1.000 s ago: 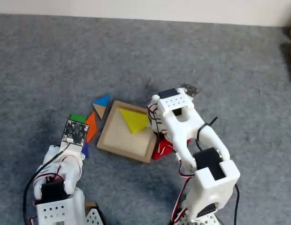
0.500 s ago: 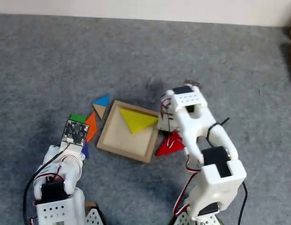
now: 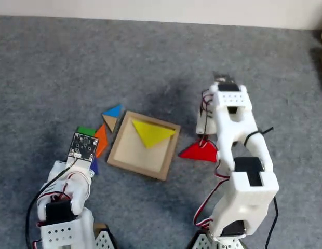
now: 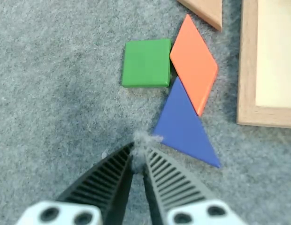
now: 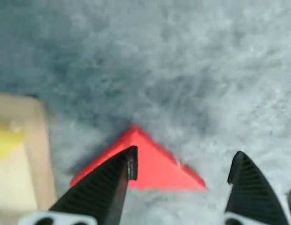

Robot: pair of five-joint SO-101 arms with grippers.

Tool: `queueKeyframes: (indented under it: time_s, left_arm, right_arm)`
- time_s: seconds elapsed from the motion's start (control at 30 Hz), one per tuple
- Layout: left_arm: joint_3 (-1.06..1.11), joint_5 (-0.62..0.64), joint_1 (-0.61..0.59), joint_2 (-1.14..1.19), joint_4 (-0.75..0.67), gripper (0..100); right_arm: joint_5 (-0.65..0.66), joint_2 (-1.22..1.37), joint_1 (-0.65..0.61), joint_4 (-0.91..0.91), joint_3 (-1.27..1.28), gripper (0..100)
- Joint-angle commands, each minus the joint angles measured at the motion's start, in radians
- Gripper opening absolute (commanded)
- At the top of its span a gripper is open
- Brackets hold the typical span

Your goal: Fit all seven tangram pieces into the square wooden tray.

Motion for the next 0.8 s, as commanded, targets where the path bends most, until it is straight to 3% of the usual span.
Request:
queueKeyframes:
  time_s: [0.0, 0.2, 0.3, 0.4, 0.63, 0.77]
  left_arm:
    - [0.007, -0.008, -0.005, -0.005, -0.002, 1]
    - [0.007, -0.008, -0.005, -0.005, -0.002, 1]
    - [0.007, -0.008, -0.005, -0.005, -0.002, 1]
    - [0.007, -0.008, -0.005, -0.005, -0.002, 1]
    - [0.007, -0.008, -0.005, -0.005, -0.002, 1]
    - [0.007, -0.008, -0.005, -0.005, -0.003, 1]
  right_arm:
    - [0.100, -0.013, -0.027, 0.125, -0.139, 30.0]
    - [0.362, -0.015, -0.067, 0.314, -0.246, 30.0]
    - [0.430, -0.015, -0.085, 0.366, -0.269, 30.0]
    - [0.482, -0.015, -0.087, 0.366, -0.269, 30.0]
    - [0.775, -0.082, -0.088, 0.352, -0.159, 30.0]
    - [0.879, -0.170, -0.099, 0.220, -0.013, 30.3]
